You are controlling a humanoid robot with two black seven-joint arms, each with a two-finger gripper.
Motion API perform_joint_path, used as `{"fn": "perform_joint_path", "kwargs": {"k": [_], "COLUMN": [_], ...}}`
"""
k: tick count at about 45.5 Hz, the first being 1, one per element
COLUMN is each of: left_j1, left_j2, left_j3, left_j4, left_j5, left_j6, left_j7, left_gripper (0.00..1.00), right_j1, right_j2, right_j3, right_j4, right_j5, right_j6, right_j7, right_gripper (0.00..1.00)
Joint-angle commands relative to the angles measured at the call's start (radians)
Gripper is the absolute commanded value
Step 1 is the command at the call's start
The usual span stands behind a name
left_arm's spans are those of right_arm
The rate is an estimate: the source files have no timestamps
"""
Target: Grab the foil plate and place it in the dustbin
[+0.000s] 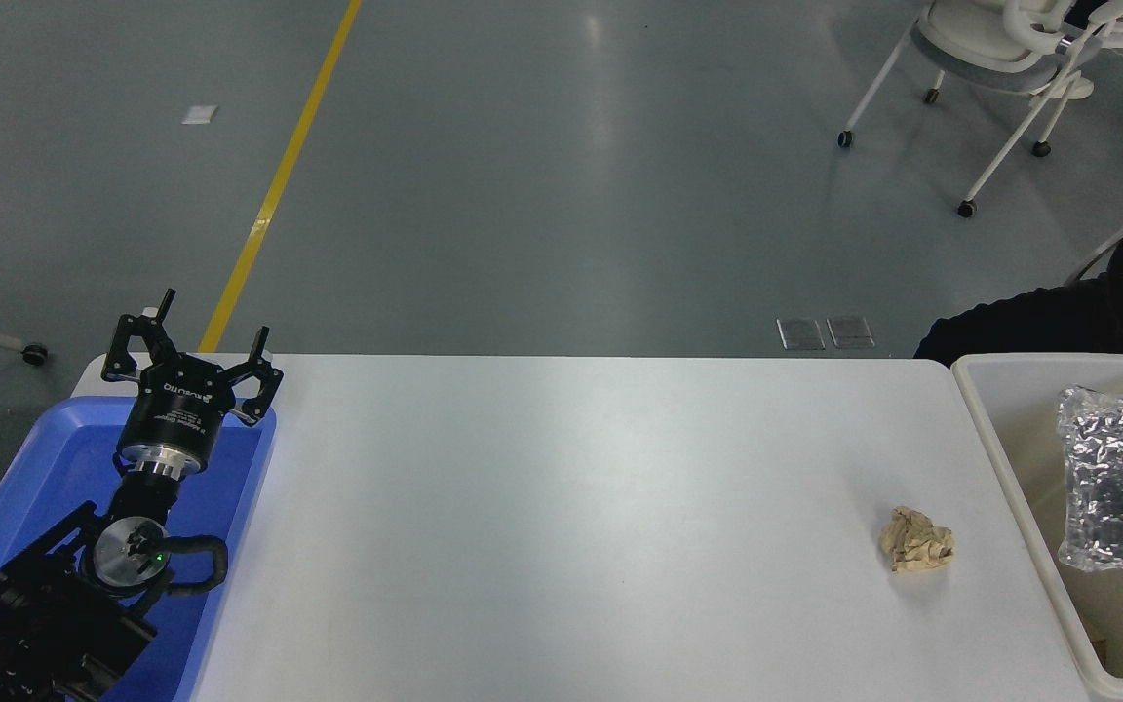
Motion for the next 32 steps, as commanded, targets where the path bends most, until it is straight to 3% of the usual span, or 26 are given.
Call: {"fn": "perform_joint_path", "kwargs": {"k": [1, 9, 16, 19, 25, 32], "left_j1": [-0.002, -0.003, -0.003, -0.003, -0.003, -0.003], "left_j2": [0.0, 0.0, 0.0, 0.0, 0.0, 0.002], "left_j3": [0.001, 0.008, 0.009, 0.009, 0.009, 0.009], "left_j4": [0.0, 0.0, 0.0, 0.0, 0.0, 0.0], "left_j5": [0.0, 0.0, 0.0, 0.0, 0.0, 0.0], "left_j6": [0.0, -0.001, -0.003, -0.003, -0.003, -0.001], "left_j7": [0.0, 0.003, 0.005, 0.005, 0.005, 0.003], "left_gripper": [1.0, 1.0, 1.0, 1.0, 1.0, 1.0], "right_j1": [-0.012, 0.107, 0.457, 0.74, 1.077, 1.309], "right_j2": [0.024, 0.015, -0.14, -0.157, -0.122, 0.03], "right_j3": [0.014, -0.031, -0.281, -0.452, -0.629, -0.695], "right_j4": [-0.009, 0.115, 0.493, 0.729, 0.963, 1.146], "right_j5": [0.007, 0.004, 0.01, 0.022, 0.197, 0.429], "right_j6": [0.004, 0.013, 0.108, 0.193, 0.358, 0.54], "right_j7": [-0.008, 0.001, 0.0, 0.001, 0.001, 0.001], "right_gripper": [1.0, 1.0, 1.0, 1.0, 1.0, 1.0]}}
